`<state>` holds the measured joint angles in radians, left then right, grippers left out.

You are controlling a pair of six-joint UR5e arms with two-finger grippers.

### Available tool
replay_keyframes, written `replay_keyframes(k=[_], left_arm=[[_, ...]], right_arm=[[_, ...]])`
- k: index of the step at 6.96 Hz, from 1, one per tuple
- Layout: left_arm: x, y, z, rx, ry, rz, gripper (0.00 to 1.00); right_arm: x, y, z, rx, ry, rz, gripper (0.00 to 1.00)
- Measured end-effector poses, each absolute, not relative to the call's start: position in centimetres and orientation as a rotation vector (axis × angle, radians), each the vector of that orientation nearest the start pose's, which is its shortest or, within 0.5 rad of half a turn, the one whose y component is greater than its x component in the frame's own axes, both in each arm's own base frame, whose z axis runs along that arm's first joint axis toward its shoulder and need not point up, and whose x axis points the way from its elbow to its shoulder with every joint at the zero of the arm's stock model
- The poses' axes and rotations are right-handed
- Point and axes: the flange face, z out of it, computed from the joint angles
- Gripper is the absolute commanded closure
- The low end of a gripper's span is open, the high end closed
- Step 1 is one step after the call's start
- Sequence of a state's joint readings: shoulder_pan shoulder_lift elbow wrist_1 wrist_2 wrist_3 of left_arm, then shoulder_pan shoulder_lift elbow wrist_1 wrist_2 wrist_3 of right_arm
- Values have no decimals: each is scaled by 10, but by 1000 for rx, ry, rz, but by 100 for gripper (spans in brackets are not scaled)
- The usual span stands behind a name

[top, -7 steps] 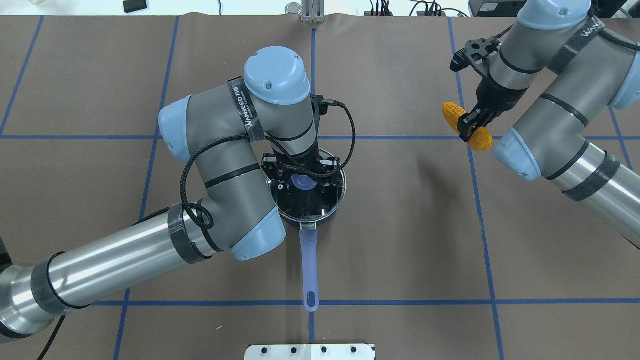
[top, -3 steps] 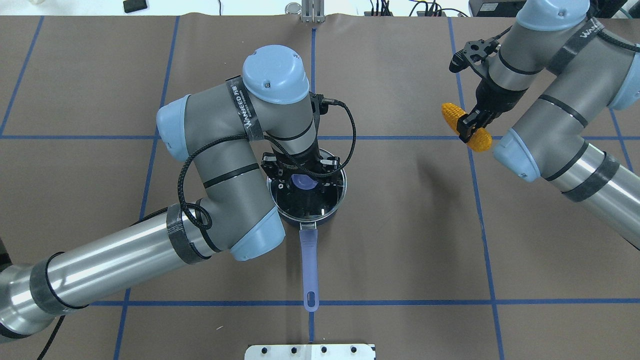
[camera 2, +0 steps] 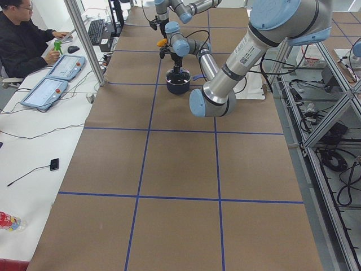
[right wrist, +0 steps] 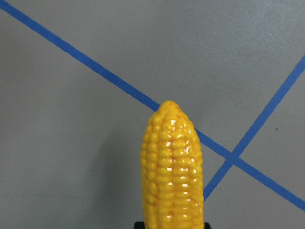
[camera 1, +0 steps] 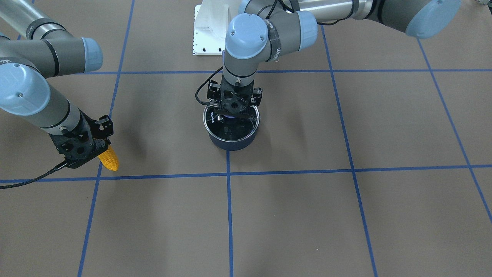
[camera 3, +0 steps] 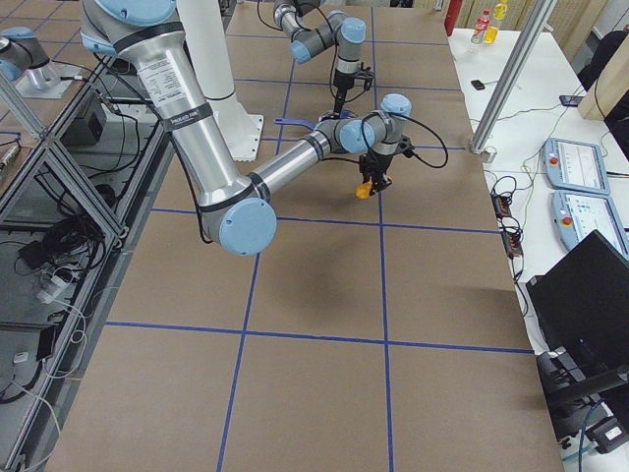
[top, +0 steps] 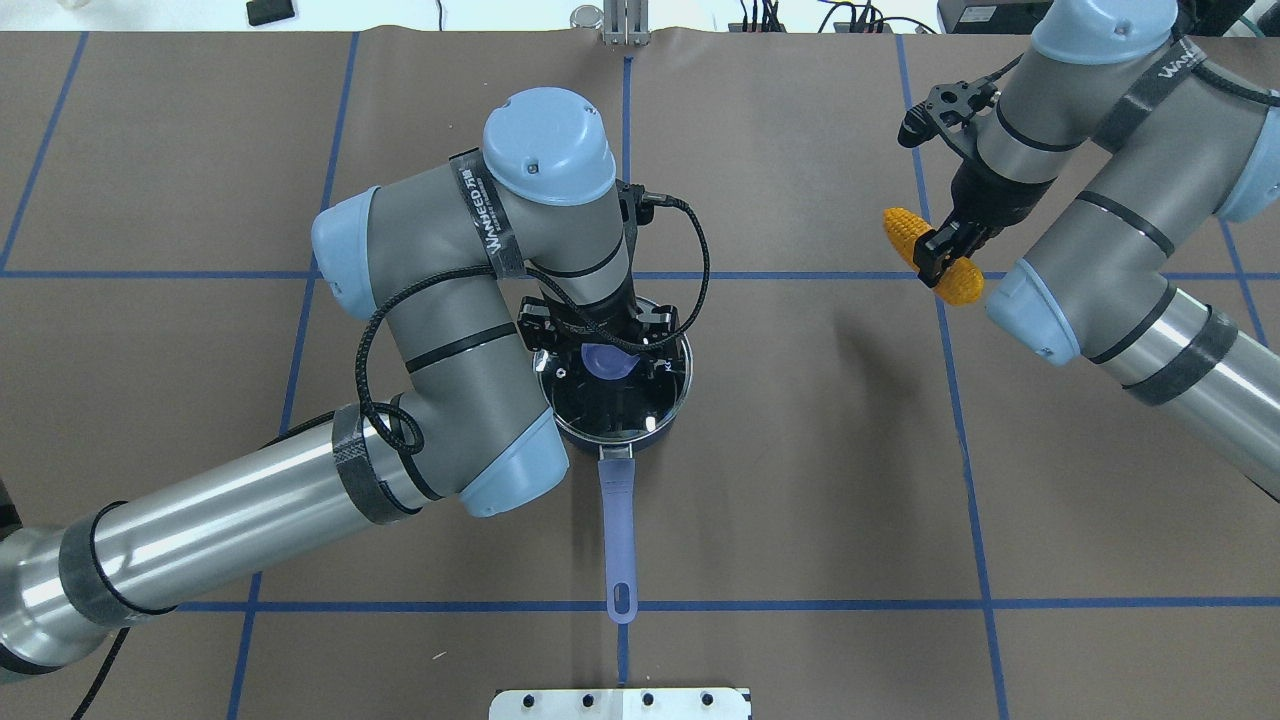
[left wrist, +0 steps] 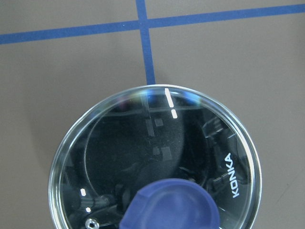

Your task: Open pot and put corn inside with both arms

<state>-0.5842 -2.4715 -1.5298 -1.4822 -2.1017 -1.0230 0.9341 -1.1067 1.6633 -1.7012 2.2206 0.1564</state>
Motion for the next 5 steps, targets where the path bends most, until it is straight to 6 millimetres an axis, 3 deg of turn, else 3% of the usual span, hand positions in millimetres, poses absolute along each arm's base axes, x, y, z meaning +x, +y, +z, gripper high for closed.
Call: replay_keyframes(k=[5], left_arm=[[556, -469, 119, -17, 909, 174, 21]], right_arm=[[-329, -562, 367, 134, -757, -600, 69]])
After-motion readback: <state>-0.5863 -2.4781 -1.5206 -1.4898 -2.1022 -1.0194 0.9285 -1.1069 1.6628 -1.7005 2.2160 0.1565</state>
